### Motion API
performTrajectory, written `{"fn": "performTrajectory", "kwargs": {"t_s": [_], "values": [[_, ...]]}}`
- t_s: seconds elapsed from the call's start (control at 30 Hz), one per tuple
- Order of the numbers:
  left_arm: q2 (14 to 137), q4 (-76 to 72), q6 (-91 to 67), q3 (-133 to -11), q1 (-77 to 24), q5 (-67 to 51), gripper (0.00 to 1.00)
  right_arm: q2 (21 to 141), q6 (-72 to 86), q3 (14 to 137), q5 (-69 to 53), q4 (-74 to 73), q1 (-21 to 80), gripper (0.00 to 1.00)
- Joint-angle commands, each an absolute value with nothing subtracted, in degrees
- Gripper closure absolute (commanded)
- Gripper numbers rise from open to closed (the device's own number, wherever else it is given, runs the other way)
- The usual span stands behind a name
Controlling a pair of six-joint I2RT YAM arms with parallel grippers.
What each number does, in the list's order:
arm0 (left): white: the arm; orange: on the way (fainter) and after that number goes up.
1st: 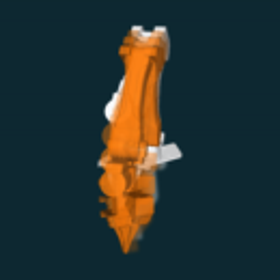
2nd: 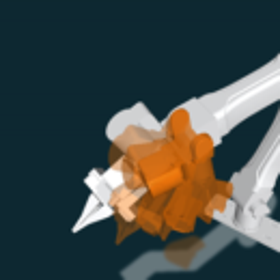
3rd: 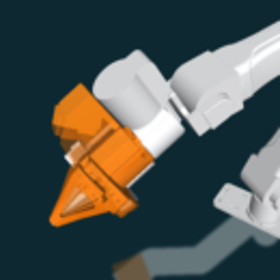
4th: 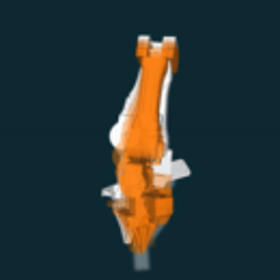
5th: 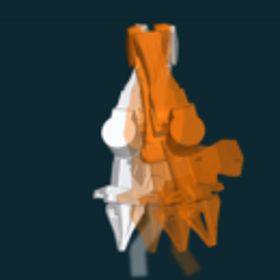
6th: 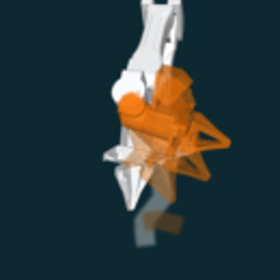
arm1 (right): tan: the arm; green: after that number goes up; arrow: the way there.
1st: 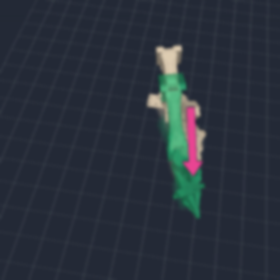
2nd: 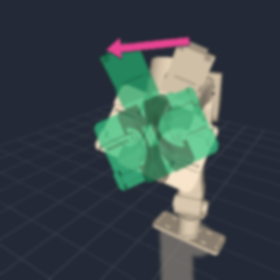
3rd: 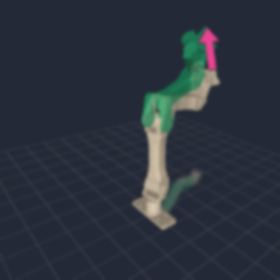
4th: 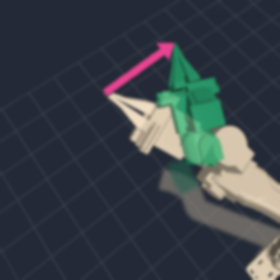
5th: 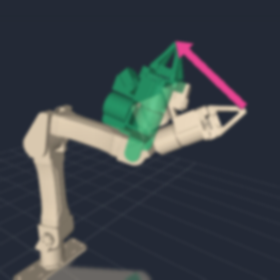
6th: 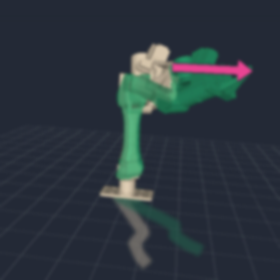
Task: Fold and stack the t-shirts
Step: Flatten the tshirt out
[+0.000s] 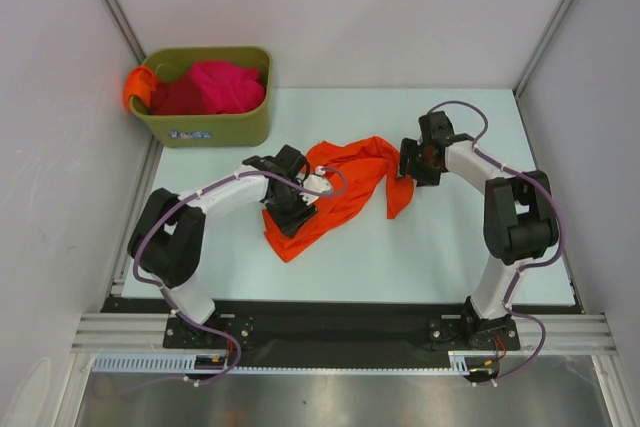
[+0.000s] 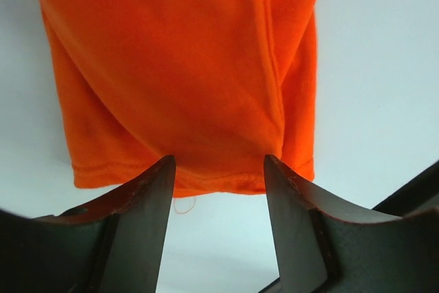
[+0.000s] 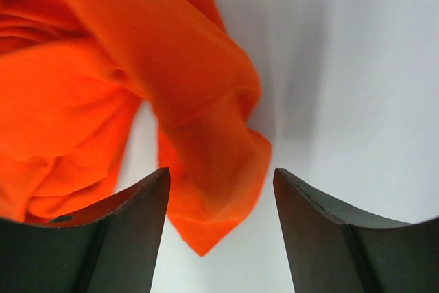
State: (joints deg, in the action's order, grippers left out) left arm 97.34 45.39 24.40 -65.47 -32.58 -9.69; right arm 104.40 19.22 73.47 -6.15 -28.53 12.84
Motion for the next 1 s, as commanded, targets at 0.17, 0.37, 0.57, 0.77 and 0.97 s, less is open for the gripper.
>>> {"fn": "performTrajectory", "kwargs": {"t_s": [0.17,0.37,0.57,0.77,0.97], "values": [[92.0,45.3,30.1,-64.7,-35.8,-14.0,0.39,100.7,23.5,65.7,-4.0,-26.8,12.7,0.32],[92.4,44.2,31.6,-61.0,-36.0,-10.2,0.5,100.4,24.4,64.8,-5.6,-26.5,13.5,0.35],[92.9,41.8,31.7,-59.4,-36.1,-8.6,0.76,98.8,26.7,59.8,-8.8,-22.2,13.5,0.46],[92.5,43.1,30.8,-60.7,-36.1,-11.6,0.94,98.9,26.8,60.2,-9.1,-20.5,12.5,0.8],[92.0,41.0,27.5,-62.1,-35.1,-8.5,1.0,97.7,25.0,64.3,-9.1,-22.2,10.6,1.0]]}}
